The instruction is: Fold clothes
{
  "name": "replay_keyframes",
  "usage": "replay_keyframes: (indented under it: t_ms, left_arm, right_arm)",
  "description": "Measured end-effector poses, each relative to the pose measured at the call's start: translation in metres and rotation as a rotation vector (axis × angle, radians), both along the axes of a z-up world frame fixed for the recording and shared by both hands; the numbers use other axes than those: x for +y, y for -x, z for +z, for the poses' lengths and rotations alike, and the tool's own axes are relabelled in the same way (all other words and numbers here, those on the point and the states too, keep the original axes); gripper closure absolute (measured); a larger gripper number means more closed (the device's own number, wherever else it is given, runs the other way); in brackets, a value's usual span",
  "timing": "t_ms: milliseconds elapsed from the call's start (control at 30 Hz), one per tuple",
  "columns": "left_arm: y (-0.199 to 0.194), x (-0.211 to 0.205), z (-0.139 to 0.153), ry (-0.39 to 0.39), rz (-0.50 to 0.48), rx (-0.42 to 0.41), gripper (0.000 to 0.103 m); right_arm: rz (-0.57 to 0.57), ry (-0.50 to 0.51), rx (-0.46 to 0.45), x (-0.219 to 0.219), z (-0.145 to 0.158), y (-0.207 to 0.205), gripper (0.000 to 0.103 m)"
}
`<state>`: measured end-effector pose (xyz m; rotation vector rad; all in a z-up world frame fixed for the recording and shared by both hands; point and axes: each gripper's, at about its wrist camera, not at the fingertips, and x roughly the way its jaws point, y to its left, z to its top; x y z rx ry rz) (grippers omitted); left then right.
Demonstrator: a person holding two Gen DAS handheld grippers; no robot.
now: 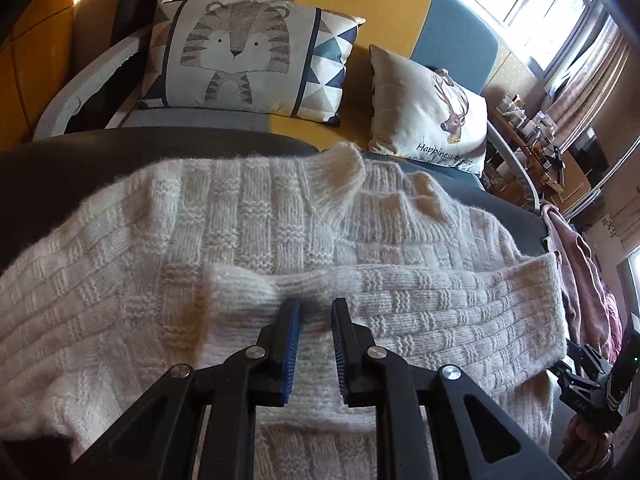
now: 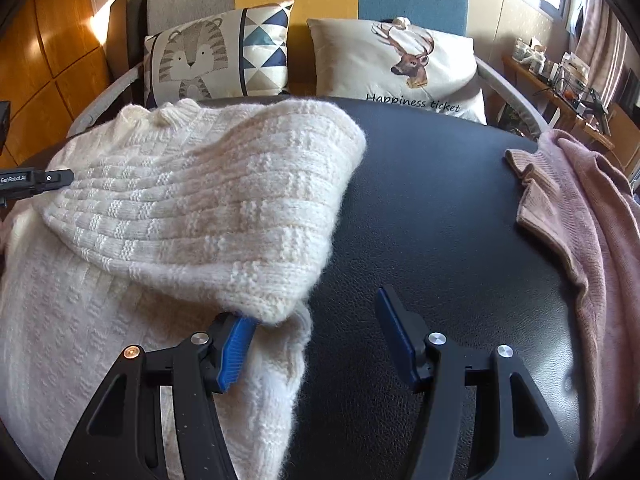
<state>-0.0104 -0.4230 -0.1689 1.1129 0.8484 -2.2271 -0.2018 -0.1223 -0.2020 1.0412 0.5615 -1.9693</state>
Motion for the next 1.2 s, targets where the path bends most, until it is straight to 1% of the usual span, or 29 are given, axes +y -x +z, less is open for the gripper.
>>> replay_keyframes:
  t_ms: [33, 167, 267, 367, 467, 500, 567, 667, 767, 833, 933, 1000, 1067, 1100, 1200]
  left_arm:
    - [-0.002, -0.001, 0.000, 0.002, 0.002, 0.001, 0.087]
    - [-0.009, -0.001, 0.000, 0.018, 0.024, -0.006, 0.087]
    - [-0.013, 0.001, -0.001, 0.035, 0.034, -0.016, 0.087]
    - [-0.014, 0.002, -0.002, 0.044, 0.037, -0.022, 0.087]
    - [-0.016, 0.002, -0.003, 0.047, 0.040, -0.016, 0.087]
    - [-0.017, 0.002, -0.003, 0.048, 0.041, -0.014, 0.087]
    - [-0.017, 0.004, -0.003, 0.061, 0.037, -0.015, 0.087]
    - [-0.016, 0.007, -0.003, 0.079, 0.029, -0.021, 0.087]
    - [-0.014, 0.008, -0.001, 0.069, 0.026, -0.025, 0.087]
    - [-0.015, 0.010, 0.005, 0.066, 0.025, -0.024, 0.087]
    - [-0.014, 0.015, 0.016, 0.100, 0.014, -0.017, 0.087]
    - [-0.013, 0.019, 0.024, 0.118, 0.001, -0.006, 0.087]
    - [-0.006, 0.024, 0.030, 0.128, -0.025, 0.002, 0.086]
    - [-0.003, 0.026, 0.031, 0.138, -0.036, 0.001, 0.085]
    - [0.007, 0.025, 0.024, 0.150, -0.050, -0.030, 0.085]
  right_arm:
    - [-0.008, 0.002, 0.000, 0.002, -0.001, 0.002, 0.040]
    - [-0.045, 0.050, -0.059, 0.000, -0.007, 0.016, 0.040]
    - [-0.052, 0.075, -0.052, -0.008, -0.007, 0.020, 0.040]
    - [-0.105, 0.066, 0.005, -0.005, -0.006, 0.026, 0.040]
    - [-0.169, 0.068, -0.009, 0.010, -0.009, 0.034, 0.038]
    - [-0.177, 0.054, -0.012, 0.012, -0.013, 0.035, 0.036]
    - [-0.188, 0.030, -0.020, 0.017, -0.021, 0.035, 0.035]
    - [-0.195, 0.033, -0.033, 0.022, -0.021, 0.033, 0.035]
    - [-0.184, 0.051, -0.049, 0.028, -0.006, 0.030, 0.035]
    - [-0.182, 0.084, -0.045, 0.034, 0.012, 0.028, 0.035]
    - [-0.184, 0.148, -0.016, 0.040, 0.044, 0.026, 0.034]
    - [-0.180, 0.187, 0.013, 0.033, 0.062, 0.027, 0.034]
    - [-0.137, 0.217, -0.004, 0.013, 0.072, 0.029, 0.034]
    - [-0.111, 0.214, -0.013, 0.000, 0.074, 0.030, 0.034]
    - [-0.041, 0.105, 0.014, -0.046, 0.055, 0.031, 0.034]
